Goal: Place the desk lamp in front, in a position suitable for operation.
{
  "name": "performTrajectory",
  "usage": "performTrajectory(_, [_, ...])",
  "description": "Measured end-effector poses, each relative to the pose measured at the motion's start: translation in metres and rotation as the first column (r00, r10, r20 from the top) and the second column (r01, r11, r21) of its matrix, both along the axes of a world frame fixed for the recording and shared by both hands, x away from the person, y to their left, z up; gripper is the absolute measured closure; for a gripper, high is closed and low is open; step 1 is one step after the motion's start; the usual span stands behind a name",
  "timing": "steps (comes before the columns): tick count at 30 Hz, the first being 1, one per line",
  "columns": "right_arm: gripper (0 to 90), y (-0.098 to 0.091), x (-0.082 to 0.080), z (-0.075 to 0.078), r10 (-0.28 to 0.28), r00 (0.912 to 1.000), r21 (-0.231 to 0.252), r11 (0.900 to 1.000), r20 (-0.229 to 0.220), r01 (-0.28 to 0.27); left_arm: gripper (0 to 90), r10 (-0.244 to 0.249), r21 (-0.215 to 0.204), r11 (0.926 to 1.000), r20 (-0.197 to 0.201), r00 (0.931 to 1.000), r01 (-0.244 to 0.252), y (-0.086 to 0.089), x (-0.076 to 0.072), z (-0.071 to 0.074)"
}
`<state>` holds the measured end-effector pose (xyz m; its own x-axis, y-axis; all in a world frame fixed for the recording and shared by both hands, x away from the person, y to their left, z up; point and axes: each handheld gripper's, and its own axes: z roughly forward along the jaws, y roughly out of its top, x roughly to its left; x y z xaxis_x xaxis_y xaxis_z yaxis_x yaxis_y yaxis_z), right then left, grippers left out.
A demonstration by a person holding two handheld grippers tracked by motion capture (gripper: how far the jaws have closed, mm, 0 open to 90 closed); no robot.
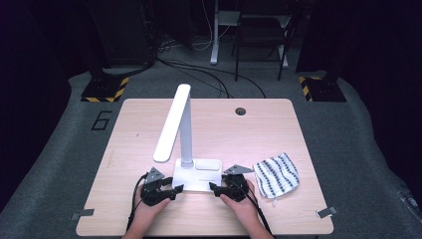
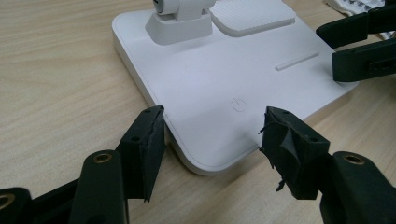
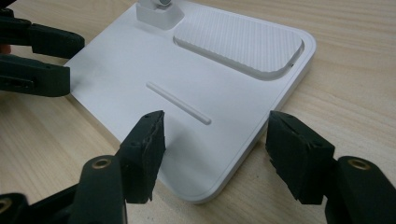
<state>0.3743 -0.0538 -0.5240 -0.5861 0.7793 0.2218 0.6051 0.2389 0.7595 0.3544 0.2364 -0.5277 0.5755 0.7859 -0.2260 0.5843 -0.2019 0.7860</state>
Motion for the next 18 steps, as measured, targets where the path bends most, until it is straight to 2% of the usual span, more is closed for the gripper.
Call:
performTrajectory(2, [38.7, 0.000, 0.000, 0.001, -0.003, 1.0000, -0.002, 1.0000, -0.003, 0.003, 39.7, 0.000, 0.014, 0.9999, 0.006, 1.0000, 0.000, -0.001, -0.003, 0.000])
performTrajectory(7, [40.0, 0.000, -0.001, 0.002, -0.019, 0.9997, 0.005, 0.9998, -0.013, 0.019, 39.7, 0.004, 0.016, 0.9999, 0.016, 0.9999, -0.004, -0.004, -0.007, -0.001])
performTrajectory(9, [40.1, -0.002, 0.001, 0.002, -0.005, 1.0000, -0.002, 1.0000, 0.002, 0.005, 39.9, 0.006, 0.008, 1.0000, 0.017, 0.9998, -0.006, -0.004, -0.008, -0.001])
performTrajectory(13, [38.7, -0.003, 0.003, 0.001, -0.009, 1.0000, -0.007, 0.9999, 0.003, 0.009, 40.8, -0.013, -0.005, 0.9999, 0.006, 0.9999, 0.013, -0.005, -0.010, -0.001])
performTrajectory(15, [37.7, -0.005, 0.005, 0.001, -0.009, 0.9999, -0.012, 0.9999, 0.004, 0.009, 42.2, -0.028, 0.001, 0.9996, 0.007, 0.9996, 0.028, -0.007, -0.011, 0.000])
performTrajectory(16, [37.1, -0.006, 0.006, 0.001, -0.022, 0.9997, -0.011, 0.9997, 0.002, 0.022, 42.2, -0.046, 0.022, 0.9987, 0.012, 0.9988, 0.046, -0.011, -0.013, 0.001])
performTrajectory(17, [37.1, -0.006, 0.006, 0.001, -0.022, 0.9997, -0.011, 0.9997, 0.002, 0.022, 42.2, -0.046, 0.022, 0.9987, 0.012, 0.9988, 0.046, -0.011, -0.013, 0.001])
performTrajectory(18, [34.6, -0.007, 0.006, 0.001, -0.036, 0.9993, -0.019, 0.9992, 0.010, 0.037, 42.1, -0.066, 0.017, 0.9977, 0.023, 0.9975, 0.066, -0.015, -0.014, 0.002])
